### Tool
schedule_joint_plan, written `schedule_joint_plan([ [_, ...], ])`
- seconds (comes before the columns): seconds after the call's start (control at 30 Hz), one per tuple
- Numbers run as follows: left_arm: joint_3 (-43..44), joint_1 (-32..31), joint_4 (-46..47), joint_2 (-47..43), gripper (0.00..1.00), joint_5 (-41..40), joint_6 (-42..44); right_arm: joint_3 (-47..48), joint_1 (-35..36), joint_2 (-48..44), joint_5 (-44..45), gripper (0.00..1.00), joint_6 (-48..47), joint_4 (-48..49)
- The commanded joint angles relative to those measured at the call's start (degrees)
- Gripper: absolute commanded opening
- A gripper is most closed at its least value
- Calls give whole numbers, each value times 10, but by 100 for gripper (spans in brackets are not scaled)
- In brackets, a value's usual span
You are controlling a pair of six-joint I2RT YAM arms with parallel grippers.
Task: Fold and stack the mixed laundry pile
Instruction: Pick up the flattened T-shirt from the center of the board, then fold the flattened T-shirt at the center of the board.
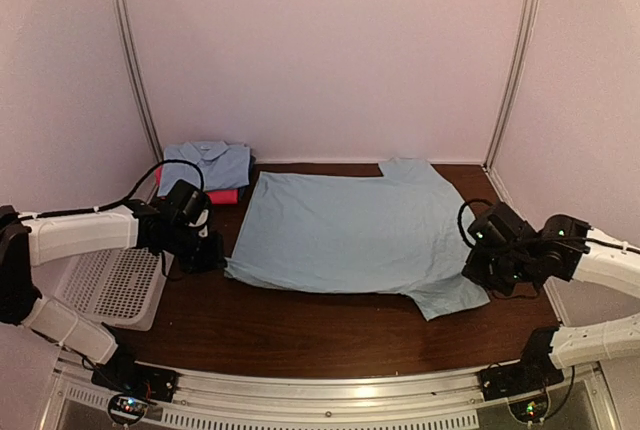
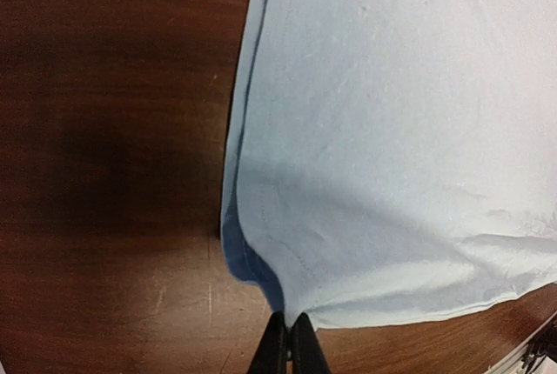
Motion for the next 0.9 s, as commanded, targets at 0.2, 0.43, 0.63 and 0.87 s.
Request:
schedule_joint_plan([
  [0.2,96,51,44,87,0,22,53,61,-173,67,-52,0,-240,117],
  [0.43,167,61,59,164,0,13,82,111,-252,151,-94,0,-332,177],
  [0.63,229,68,45,221,0,-12,106,138,-295,226,-140,0,-382,228],
  [0.87,275,68,-2,244,0,-75,153,158,-302,305,-191,0,-402,270],
])
